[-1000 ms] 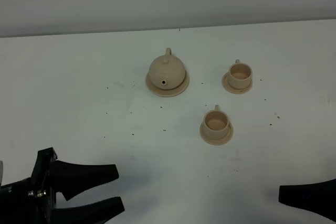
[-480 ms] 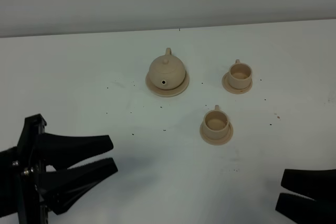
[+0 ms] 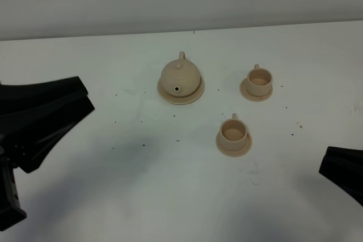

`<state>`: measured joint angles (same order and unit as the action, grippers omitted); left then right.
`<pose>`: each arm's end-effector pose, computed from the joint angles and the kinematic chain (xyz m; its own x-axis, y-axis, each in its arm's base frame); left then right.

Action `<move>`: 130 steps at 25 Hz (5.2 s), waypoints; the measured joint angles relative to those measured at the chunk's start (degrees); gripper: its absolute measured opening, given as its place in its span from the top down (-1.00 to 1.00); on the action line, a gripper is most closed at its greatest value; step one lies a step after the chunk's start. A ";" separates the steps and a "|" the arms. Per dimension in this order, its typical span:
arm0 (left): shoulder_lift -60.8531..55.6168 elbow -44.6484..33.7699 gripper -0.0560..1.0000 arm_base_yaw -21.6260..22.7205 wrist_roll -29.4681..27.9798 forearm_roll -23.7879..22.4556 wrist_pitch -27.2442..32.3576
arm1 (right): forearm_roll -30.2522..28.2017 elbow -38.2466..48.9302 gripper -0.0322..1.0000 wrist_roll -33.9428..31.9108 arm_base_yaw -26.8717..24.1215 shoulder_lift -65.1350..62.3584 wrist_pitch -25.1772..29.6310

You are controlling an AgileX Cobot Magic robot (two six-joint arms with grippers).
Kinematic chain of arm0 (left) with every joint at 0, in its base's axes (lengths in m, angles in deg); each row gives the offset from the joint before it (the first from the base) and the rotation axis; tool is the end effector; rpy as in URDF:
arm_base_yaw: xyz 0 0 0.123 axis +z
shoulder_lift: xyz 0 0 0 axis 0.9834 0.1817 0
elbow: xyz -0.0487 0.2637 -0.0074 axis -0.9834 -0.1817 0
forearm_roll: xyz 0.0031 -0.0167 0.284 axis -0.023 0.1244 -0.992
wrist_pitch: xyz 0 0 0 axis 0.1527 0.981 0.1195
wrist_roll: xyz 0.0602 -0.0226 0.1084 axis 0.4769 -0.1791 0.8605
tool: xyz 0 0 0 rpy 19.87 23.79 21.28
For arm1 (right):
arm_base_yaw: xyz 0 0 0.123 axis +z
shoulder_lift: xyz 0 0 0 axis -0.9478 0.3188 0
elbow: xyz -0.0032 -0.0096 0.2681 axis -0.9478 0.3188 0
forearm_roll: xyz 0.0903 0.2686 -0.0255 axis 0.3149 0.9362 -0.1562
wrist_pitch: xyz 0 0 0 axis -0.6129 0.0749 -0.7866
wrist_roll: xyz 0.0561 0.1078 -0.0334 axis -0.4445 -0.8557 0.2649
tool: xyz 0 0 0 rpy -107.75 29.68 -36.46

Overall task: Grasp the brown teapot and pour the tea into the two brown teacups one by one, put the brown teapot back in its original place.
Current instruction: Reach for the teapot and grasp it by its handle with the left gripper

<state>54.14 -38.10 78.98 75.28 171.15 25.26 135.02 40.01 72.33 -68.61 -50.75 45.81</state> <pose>0.1972 -0.1007 0.3131 -0.0364 -0.0799 -0.9961 0.7895 0.6088 -0.0777 0.1337 0.1109 0.3004 -0.1603 -0.0144 -0.9870 -0.8431 0.5220 0.1293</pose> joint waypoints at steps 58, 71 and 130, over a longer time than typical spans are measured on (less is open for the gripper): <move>48.48 61.78 0.49 0.00 -47.42 -48.43 -9.17 | -72.09 -2.62 0.84 -66.71 1.88 -25.24 5.55; 79.62 99.09 0.49 -12.70 -60.33 -76.62 0.86 | -72.09 -2.62 0.82 -66.71 1.88 -25.24 5.60; 108.07 110.53 0.49 -22.30 -62.55 -94.26 -8.80 | -72.09 -2.62 0.76 -66.71 1.88 -25.24 5.62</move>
<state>162.21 72.43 56.67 12.73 76.88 16.46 62.92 37.39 5.62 -66.73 -75.98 51.42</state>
